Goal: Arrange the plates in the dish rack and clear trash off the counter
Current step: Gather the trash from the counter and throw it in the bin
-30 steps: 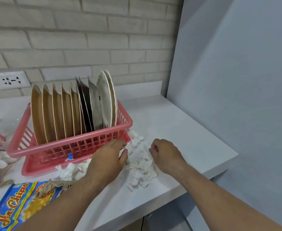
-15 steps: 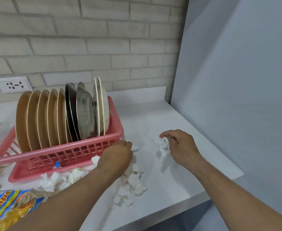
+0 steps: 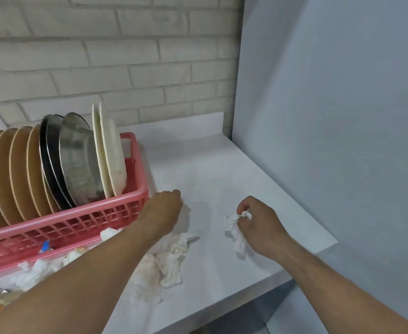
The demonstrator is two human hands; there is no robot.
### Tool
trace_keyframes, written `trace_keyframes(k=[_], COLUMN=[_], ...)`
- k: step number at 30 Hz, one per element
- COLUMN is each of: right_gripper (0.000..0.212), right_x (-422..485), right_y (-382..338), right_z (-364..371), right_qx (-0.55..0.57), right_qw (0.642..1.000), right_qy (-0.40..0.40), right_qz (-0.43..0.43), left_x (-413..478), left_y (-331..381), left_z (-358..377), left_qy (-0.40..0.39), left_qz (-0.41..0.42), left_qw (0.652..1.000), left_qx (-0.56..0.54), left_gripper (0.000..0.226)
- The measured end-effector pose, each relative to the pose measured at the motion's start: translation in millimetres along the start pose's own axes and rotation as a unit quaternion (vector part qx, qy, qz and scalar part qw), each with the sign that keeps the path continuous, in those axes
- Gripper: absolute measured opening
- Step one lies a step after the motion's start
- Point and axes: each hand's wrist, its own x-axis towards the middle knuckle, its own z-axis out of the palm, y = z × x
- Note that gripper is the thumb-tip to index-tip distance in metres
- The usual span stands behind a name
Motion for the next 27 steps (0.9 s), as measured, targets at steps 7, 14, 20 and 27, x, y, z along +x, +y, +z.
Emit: trace_keyframes(k=[7, 14, 20, 27], right_gripper=[0.028, 0.011, 0.040, 0.028], right_x=[5.1, 5.0, 3.5, 10.3], right_y=[-22.5, -35.8, -29.1, -24.0], right_z=[9.8, 42.7, 66.4, 69.0], right_qx=[0.071, 0.006, -0.112, -0.173], right_qw=[0.997, 0.996, 0.968, 0.970], right_qy=[0.007, -0.082, -0.219, -0.146], right_qz=[-0.015, -0.035, -0.056, -0.087], left_x=[-17.6, -36.2, -52.0, -51.9], left_y=[-4.6, -19.9, -37.9, -44.4], left_z=[-31.6, -42.9, -42.9, -46.2], left_qy=[0.153, 0.149, 0.087, 0.150], left_qz=[0.004, -0.064, -0.067, -0.060], left_qw=[0.951, 0.938, 0.938, 0.924], left_qx=[-0.269, -0.307, -0.330, -0.347], left_gripper=[0.027, 0.023, 0.054, 0.027])
